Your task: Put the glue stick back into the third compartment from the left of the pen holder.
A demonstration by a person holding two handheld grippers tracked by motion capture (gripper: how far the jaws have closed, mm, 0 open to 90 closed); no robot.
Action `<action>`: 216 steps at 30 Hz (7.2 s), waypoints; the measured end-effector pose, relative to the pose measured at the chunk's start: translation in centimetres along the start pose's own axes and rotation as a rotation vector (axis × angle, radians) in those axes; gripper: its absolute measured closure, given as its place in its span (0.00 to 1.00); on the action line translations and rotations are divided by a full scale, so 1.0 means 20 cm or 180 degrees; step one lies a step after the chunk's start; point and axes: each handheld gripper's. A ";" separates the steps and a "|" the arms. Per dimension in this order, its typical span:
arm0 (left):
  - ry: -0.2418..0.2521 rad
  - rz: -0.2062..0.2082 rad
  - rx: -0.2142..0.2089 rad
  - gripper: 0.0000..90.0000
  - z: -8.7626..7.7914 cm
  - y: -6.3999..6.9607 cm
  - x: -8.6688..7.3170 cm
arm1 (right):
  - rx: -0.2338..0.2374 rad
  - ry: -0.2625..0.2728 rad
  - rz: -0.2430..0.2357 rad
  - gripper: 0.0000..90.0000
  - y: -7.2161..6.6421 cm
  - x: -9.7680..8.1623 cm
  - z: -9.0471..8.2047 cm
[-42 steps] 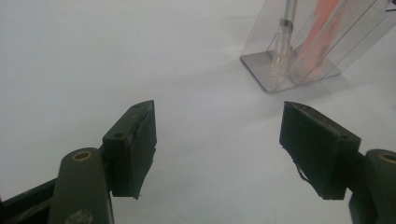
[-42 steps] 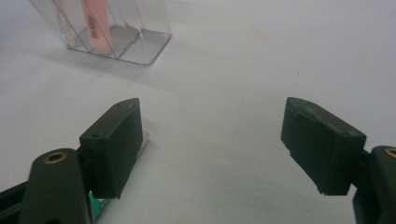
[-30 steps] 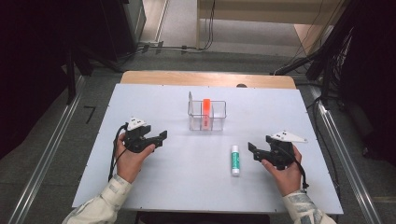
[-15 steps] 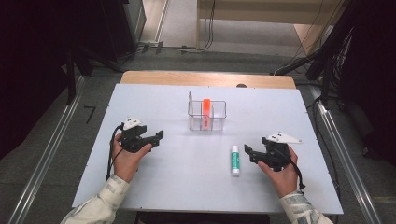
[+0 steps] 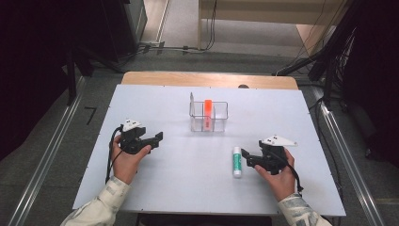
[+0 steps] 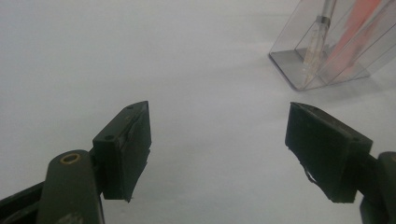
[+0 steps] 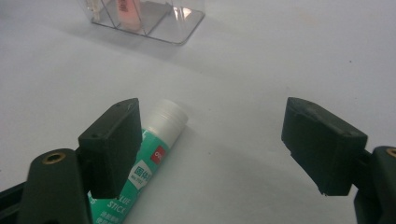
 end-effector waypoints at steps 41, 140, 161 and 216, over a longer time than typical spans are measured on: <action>-0.0012 0.0005 -0.0024 0.26 0.01 0.01 0.00 | -0.0026 -0.0267 -0.0179 0.16 -0.15 -0.03 0.18; 0.0018 -0.0049 -0.0055 0.26 0.01 0.00 0.00 | 0.0229 0.0401 -0.0053 0.70 -0.21 0.41 0.15; 0.0009 -0.0047 -0.0070 0.26 0.01 -0.01 0.00 | 0.0165 0.0557 0.0014 0.70 -0.30 0.64 0.30; -0.0006 -0.0024 -0.0081 0.26 0.01 -0.01 0.00 | 0.0154 0.0697 0.0228 0.64 -0.28 0.69 0.40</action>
Point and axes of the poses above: each handheld gripper's, and its own axes: z roughly forward along the jaws, x roughly out of its top, y roughly to its right, and after that the axes turned 7 degrees about z, right-handed
